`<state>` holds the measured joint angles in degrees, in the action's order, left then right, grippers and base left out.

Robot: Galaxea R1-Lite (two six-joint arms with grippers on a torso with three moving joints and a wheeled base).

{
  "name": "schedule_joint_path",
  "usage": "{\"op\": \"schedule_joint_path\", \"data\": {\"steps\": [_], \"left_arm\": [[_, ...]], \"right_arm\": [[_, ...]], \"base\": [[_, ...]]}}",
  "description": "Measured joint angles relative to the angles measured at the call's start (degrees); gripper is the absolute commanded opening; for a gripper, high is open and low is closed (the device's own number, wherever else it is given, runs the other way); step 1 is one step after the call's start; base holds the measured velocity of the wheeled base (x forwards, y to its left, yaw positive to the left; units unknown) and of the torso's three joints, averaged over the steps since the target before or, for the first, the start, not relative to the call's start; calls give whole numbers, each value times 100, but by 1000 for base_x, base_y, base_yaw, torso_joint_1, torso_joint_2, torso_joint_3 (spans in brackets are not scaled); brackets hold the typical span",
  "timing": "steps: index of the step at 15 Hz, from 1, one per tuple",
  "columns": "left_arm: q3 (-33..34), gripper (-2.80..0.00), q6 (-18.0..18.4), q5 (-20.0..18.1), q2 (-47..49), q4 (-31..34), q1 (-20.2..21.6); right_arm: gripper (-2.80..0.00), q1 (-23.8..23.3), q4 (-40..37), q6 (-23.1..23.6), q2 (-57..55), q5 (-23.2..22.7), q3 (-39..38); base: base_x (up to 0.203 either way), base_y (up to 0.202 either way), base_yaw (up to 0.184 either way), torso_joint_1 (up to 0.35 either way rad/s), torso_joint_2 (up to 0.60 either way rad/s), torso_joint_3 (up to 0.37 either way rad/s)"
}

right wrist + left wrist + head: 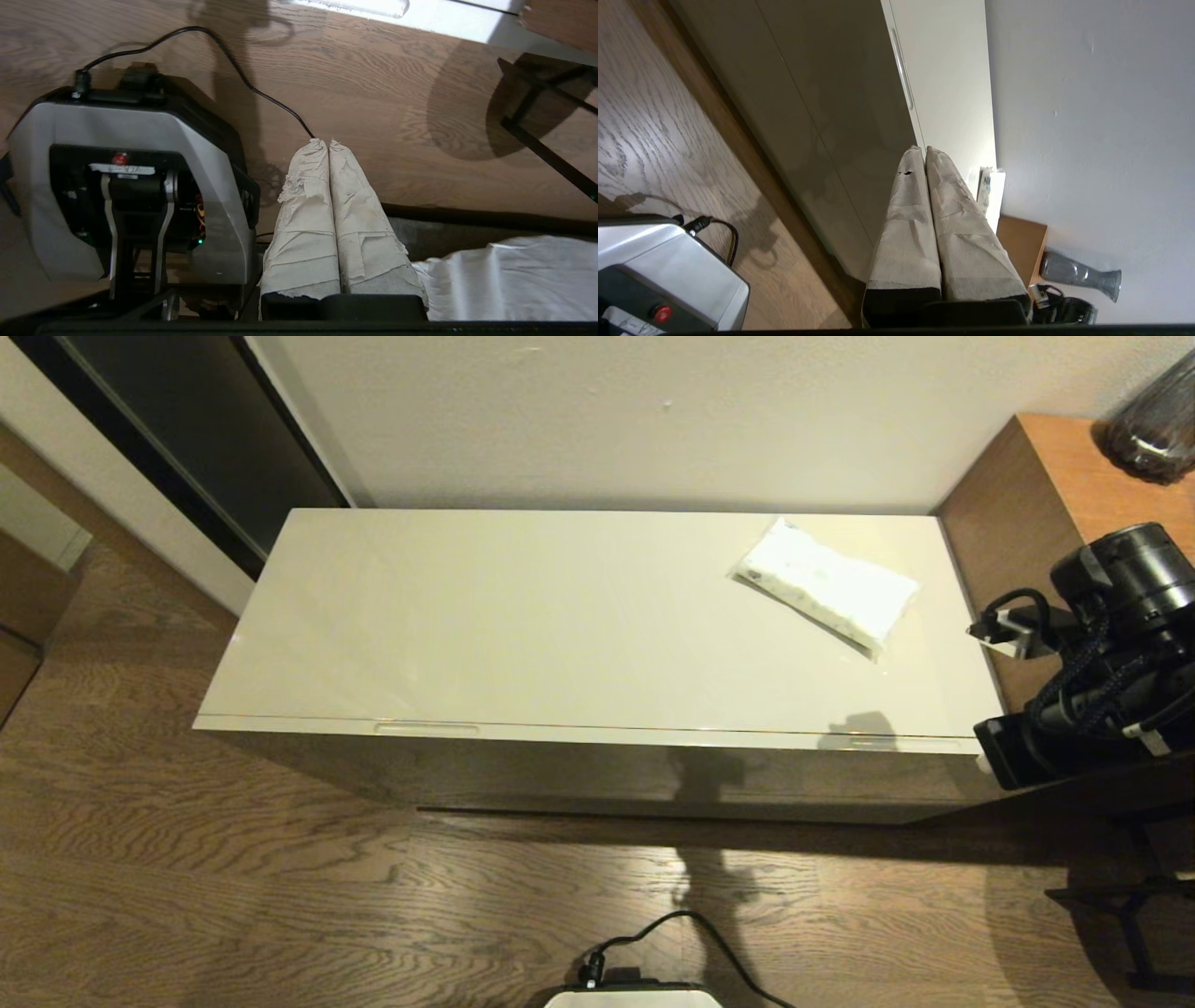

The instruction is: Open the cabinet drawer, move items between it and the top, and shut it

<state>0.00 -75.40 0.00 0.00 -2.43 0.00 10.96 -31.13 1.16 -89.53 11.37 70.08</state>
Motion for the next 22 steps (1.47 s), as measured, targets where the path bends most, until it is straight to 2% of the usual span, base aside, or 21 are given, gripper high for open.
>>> {"op": "schedule_joint_path", "data": {"steps": [3, 7, 9, 13, 17, 19, 22], "left_arm": [[0, -280, 1, -1, 0, 0, -2], [0, -280, -1, 0, 0, 1, 0], [0, -280, 0, -1, 0, 1, 0], [0, -280, -1, 0, 0, 1, 0], [0, -280, 1, 0, 0, 0, 0], [0, -280, 1, 0, 0, 0, 0], [0, -280, 1, 0, 0, 1, 0]], "right_arm": [[-280, 4, -647, -113, 387, 83, 342], [-280, 95, -1842, -892, 674, 571, 1303], [-280, 240, -2116, -990, 810, 572, 1442], [-280, 965, -2217, -1275, 1326, 594, 1689], [-280, 1387, -2096, -1288, 1674, 664, 2205], [-280, 1505, -2100, -1173, 1814, 906, 2767], [-280, 1596, -2356, -1147, 2112, 1323, 3005]], "base": [[0, 0, 0, 0, 0, 0], [0, 0, 0, 0, 0, 0], [0, 0, 0, 0, 0, 0], [0, 0, 0, 0, 0, 0], [0, 0, 0, 0, 0, 0], [0, 0, 0, 0, 0, 0], [0, 0, 0, 0, 0, 0]]}}
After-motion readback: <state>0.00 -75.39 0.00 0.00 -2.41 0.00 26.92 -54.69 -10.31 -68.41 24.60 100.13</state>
